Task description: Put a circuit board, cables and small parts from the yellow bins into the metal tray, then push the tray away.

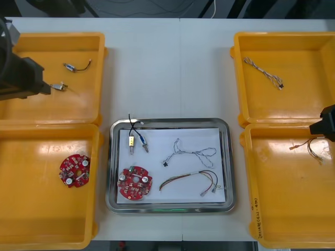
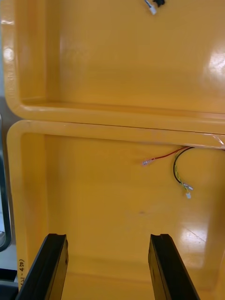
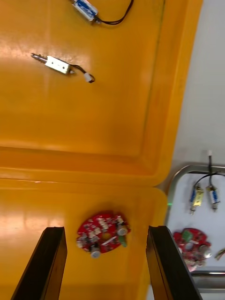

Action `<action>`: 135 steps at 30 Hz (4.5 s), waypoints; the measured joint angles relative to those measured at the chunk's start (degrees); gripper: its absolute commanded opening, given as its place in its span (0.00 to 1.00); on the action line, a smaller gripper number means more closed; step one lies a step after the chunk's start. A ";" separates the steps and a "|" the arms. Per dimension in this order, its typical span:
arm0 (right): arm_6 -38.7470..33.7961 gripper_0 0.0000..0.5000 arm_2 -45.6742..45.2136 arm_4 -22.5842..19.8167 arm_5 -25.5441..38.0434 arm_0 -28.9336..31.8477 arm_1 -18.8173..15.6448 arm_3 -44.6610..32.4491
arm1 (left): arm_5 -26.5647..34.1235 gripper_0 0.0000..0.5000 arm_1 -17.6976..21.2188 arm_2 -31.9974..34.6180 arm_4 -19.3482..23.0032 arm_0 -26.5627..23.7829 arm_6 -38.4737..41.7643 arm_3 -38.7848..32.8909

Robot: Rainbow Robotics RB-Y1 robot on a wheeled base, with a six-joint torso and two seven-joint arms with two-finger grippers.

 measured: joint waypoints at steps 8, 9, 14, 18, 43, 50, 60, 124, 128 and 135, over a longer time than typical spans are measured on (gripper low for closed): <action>0.00 1.00 9.88 -0.63 0.00 -4.68 -0.34 -2.72 | 0.01 1.00 1.35 7.88 -0.04 6.85 -18.96 0.00; 0.00 1.00 11.47 -0.72 0.00 -5.61 -0.35 -2.92 | 0.01 1.00 1.35 8.67 -0.08 7.60 -19.20 0.00; 0.00 1.00 20.22 -1.16 0.00 -10.81 -0.40 -3.50 | 0.01 1.00 1.36 12.06 -0.31 11.57 -19.18 0.00; 0.00 1.00 26.84 -1.25 0.00 -14.73 -0.39 -3.58 | 0.01 1.00 1.36 14.45 -0.35 14.66 -19.25 0.00; 0.58 1.00 55.22 2.06 -0.72 -30.10 6.70 -4.68 | 0.01 1.00 -4.56 16.72 -3.93 21.30 -19.39 -5.08; 3.09 1.00 63.16 6.37 -2.30 -33.04 11.19 -4.68 | 0.01 1.00 -4.57 16.73 -3.96 21.38 -19.40 -5.16; 15.03 1.00 70.64 10.96 -7.91 -34.06 14.72 -0.78 | 0.01 1.00 -4.57 16.73 -3.96 21.38 -19.41 -5.20; 20.79 1.00 89.68 22.63 -15.58 -32.63 24.88 16.11 | 0.01 1.00 -4.59 16.73 -3.97 21.38 -19.44 -5.26; 20.25 1.00 89.68 22.67 -16.01 -32.58 24.99 17.33 | 0.01 1.00 -4.59 16.73 -3.97 21.38 -19.44 -5.26; 19.20 1.00 89.75 23.18 -16.37 -32.56 25.26 17.90 | 0.01 1.00 -4.59 16.73 -3.97 21.38 -19.45 -5.26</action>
